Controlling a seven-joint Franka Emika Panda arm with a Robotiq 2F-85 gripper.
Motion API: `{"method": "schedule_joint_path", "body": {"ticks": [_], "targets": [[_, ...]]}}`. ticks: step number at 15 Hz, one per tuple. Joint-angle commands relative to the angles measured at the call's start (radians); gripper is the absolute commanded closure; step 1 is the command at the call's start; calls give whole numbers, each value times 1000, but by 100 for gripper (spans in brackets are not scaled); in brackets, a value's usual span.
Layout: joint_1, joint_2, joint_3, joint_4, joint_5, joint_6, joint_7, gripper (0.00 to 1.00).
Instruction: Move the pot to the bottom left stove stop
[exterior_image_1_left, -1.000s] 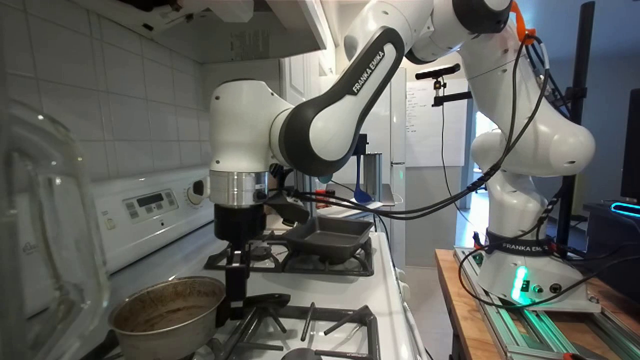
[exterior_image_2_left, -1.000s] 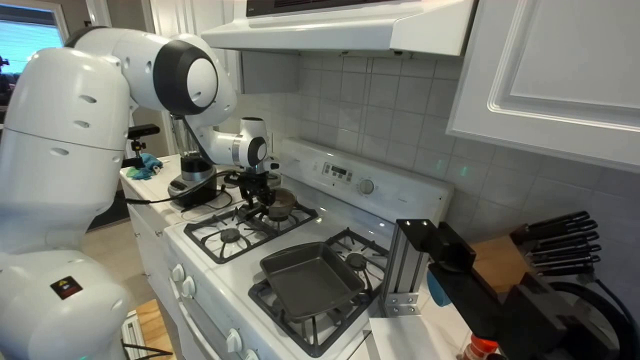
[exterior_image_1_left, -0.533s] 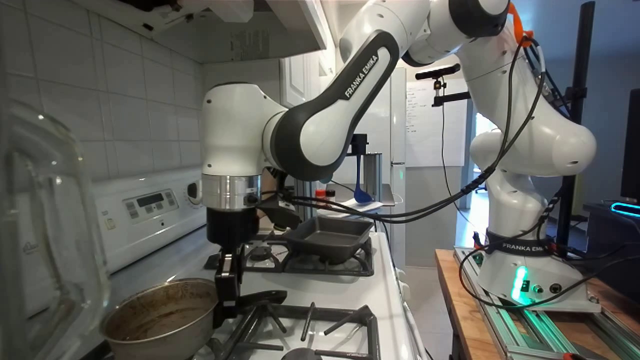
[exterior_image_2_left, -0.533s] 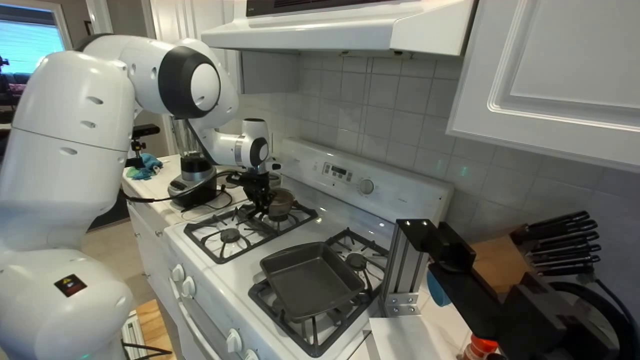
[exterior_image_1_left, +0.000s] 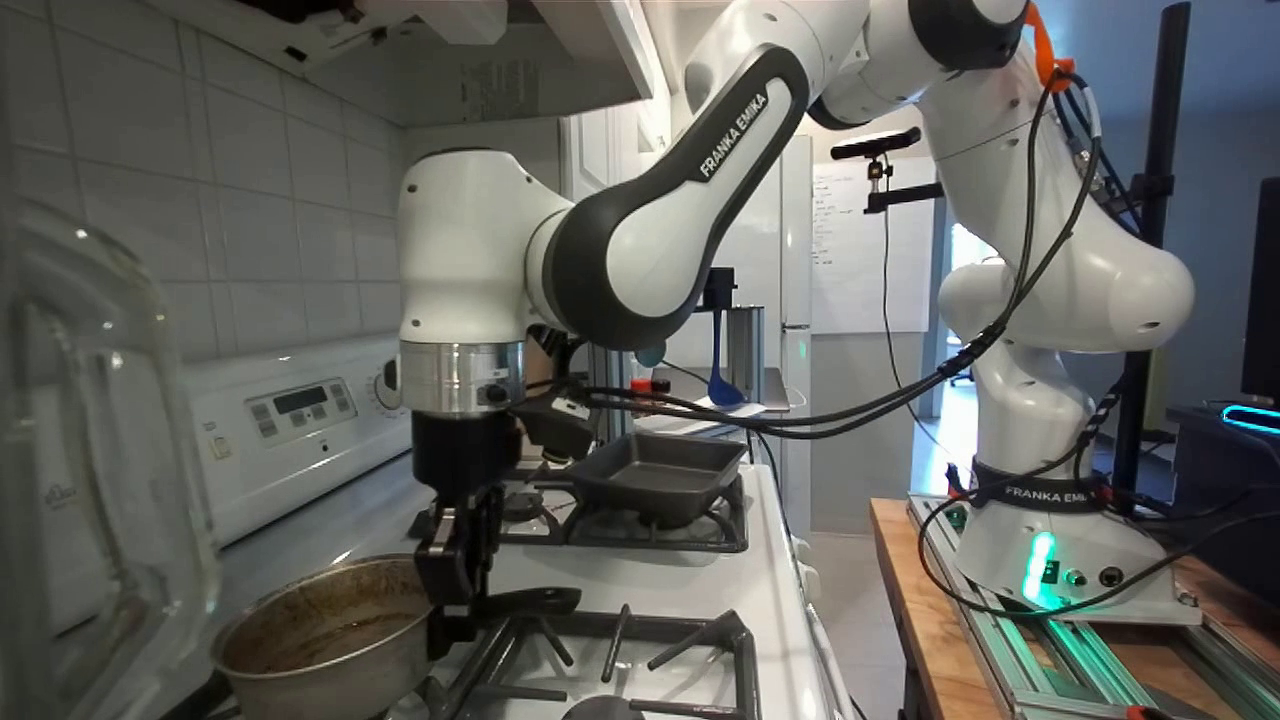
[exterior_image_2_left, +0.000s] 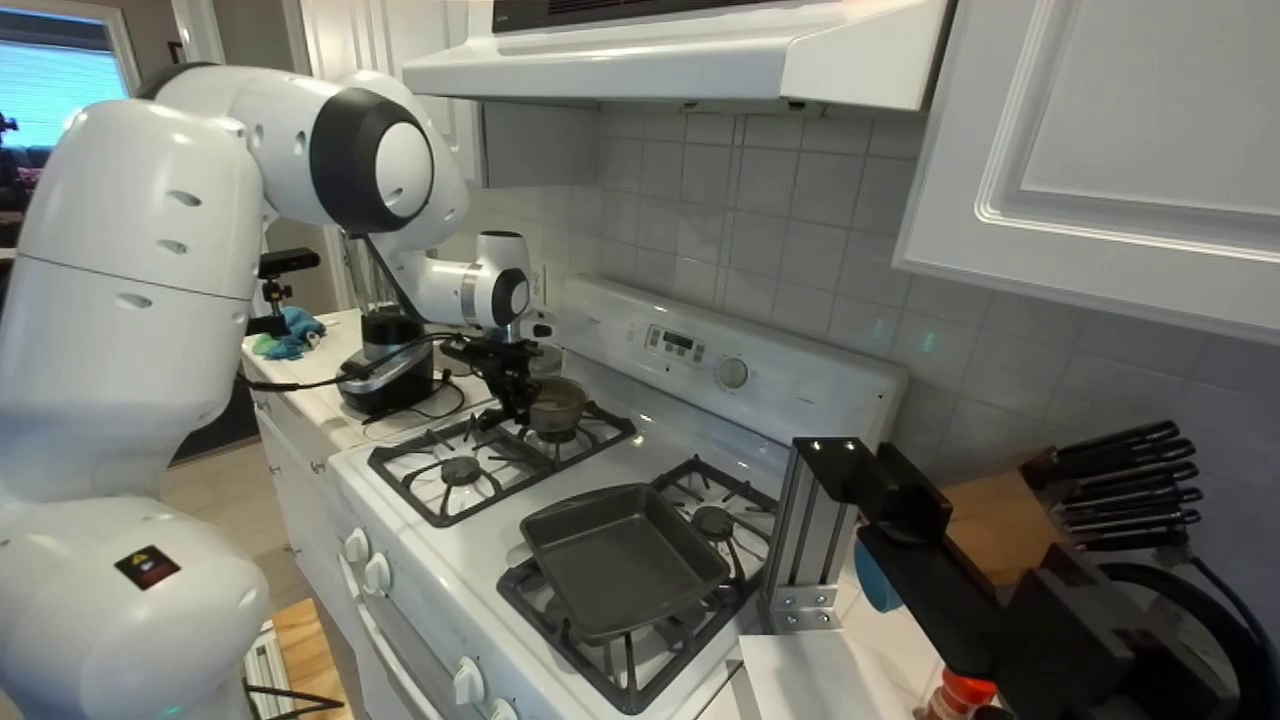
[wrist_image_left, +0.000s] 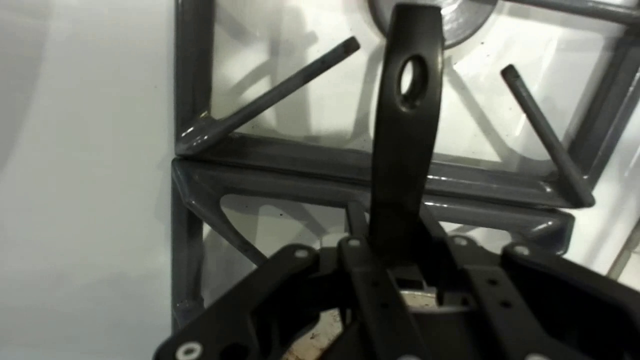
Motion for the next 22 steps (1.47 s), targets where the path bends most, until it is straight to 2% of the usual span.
{"method": "schedule_joint_path", "body": {"ticks": [1,5,8,13,17,18,19,22], "targets": [[39,-81,-17,-44,42,-16,192,93],[80,-162,-35,-124,-33,-2,475,93],[76,-212,-15,-205,-91,1,597,93],[45,-235,31,-275,-67,9,615,93],[50,-263,42,-286,-134,-6,590,93],[53,-273,45,-281,-161,-19,591,49],[51,-284,56,-277,-166,-33,568,46],[43,-328,85,-271,-184,-80,516,27]]}}
